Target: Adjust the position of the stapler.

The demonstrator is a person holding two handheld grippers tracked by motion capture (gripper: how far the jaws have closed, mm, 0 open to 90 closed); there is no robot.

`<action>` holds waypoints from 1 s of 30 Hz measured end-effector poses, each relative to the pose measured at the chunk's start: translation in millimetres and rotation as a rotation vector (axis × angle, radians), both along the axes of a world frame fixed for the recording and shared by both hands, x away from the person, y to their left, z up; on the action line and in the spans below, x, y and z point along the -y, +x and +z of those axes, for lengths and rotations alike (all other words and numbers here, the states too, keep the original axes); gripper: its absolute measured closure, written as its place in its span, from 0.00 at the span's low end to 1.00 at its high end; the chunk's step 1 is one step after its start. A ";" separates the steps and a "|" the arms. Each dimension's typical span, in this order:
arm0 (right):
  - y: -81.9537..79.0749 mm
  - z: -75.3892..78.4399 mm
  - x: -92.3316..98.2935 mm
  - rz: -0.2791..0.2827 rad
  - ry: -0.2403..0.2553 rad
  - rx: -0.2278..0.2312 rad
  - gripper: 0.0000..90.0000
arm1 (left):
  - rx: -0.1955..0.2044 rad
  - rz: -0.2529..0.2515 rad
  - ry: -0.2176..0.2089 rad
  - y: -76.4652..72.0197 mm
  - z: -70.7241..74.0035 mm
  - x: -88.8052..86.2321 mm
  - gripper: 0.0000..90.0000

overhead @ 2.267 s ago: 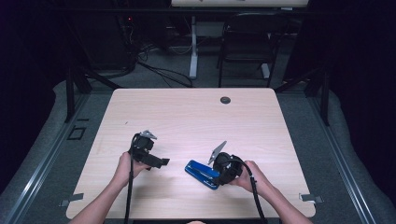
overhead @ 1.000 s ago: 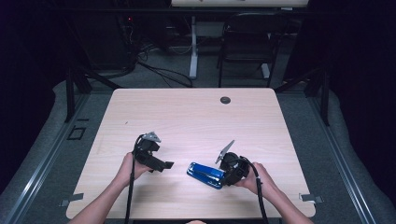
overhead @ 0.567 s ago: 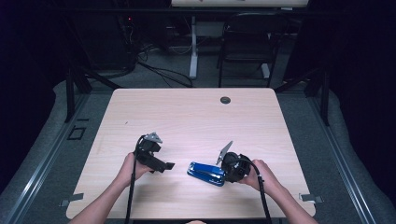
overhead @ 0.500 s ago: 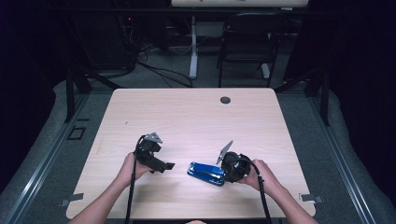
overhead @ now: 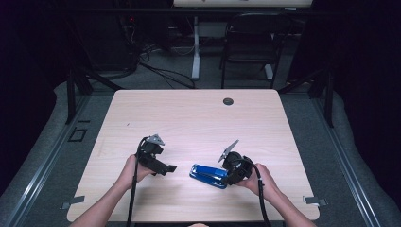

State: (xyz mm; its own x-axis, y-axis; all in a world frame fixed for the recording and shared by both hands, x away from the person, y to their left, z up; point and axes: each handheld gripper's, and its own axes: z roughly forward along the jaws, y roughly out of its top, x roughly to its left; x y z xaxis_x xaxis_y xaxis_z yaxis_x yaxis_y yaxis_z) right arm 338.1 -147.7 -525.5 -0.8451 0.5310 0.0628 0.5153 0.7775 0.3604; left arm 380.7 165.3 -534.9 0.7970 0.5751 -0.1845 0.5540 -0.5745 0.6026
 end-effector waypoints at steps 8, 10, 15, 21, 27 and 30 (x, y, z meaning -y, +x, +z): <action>1.7 3.3 -3.7 0.059 -0.073 0.059 0.72 | 0.005 -0.006 -0.016 -0.4 0.1 1.4 0.00; 4.3 2.8 -2.2 0.055 -0.069 0.069 0.72 | -0.001 -0.021 -0.014 -0.3 -0.8 3.7 0.00; 7.4 2.6 -0.8 0.043 -0.076 0.084 0.72 | -0.003 -0.046 -0.008 0.0 -5.2 15.2 0.00; 7.6 2.1 0.0 0.038 -0.072 0.071 0.71 | 0.001 -0.089 -0.005 1.3 -11.8 32.0 0.00; 7.7 3.5 5.2 0.016 -0.047 0.045 0.71 | -0.015 -0.141 0.009 4.9 -20.0 50.4 0.02; 8.1 3.7 7.8 0.007 -0.038 0.032 0.72 | -0.019 -0.179 0.002 5.8 -22.0 59.4 0.07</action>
